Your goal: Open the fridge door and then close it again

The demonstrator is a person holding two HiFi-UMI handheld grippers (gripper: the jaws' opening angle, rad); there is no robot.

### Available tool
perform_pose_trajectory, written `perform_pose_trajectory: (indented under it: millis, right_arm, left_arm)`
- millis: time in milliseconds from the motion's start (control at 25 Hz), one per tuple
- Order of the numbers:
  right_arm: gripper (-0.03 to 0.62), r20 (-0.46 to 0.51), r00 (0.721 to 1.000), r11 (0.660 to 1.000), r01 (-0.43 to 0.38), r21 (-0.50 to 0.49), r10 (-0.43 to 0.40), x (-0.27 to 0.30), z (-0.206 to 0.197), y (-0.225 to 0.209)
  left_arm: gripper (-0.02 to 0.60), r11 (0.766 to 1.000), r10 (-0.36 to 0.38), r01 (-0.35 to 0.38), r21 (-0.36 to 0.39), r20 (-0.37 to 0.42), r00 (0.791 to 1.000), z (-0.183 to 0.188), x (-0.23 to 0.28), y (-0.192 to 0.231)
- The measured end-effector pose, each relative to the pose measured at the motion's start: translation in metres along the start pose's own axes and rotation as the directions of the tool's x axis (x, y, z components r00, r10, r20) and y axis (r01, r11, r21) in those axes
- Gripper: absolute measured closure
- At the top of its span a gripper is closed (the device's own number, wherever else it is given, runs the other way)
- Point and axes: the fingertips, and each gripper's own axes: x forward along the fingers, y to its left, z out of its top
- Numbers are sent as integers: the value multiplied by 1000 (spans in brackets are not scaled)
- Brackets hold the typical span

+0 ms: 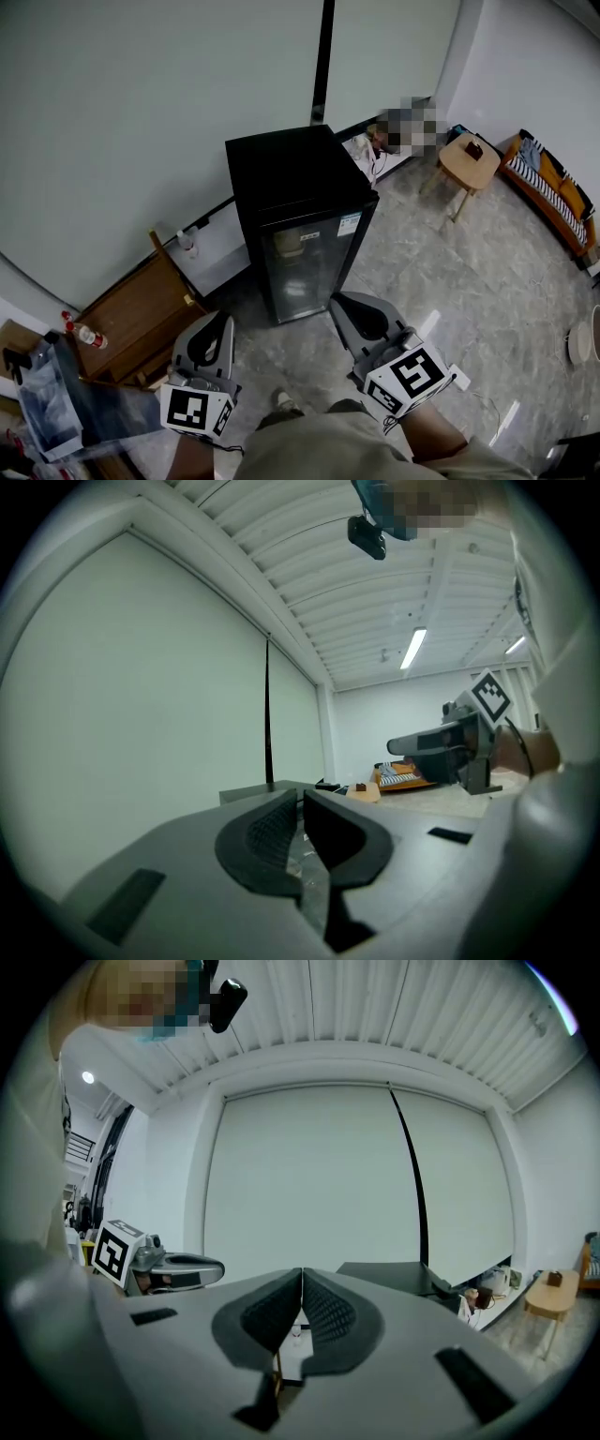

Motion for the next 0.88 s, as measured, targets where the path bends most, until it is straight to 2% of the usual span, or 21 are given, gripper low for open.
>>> perform_pose_trajectory:
  millis: [400, 880]
  right_arm:
    - [597, -17, 999, 999, 37, -2, -37, 21, -3, -7]
    - [597, -35, 999, 1000, -25, 5, 26, 29, -7, -34]
  left_arm:
    - [557, 1000, -30, 30, 3, -11, 999, -10, 19, 22]
    - [557, 1000, 16, -17, -14, -55, 998, -16, 45, 13]
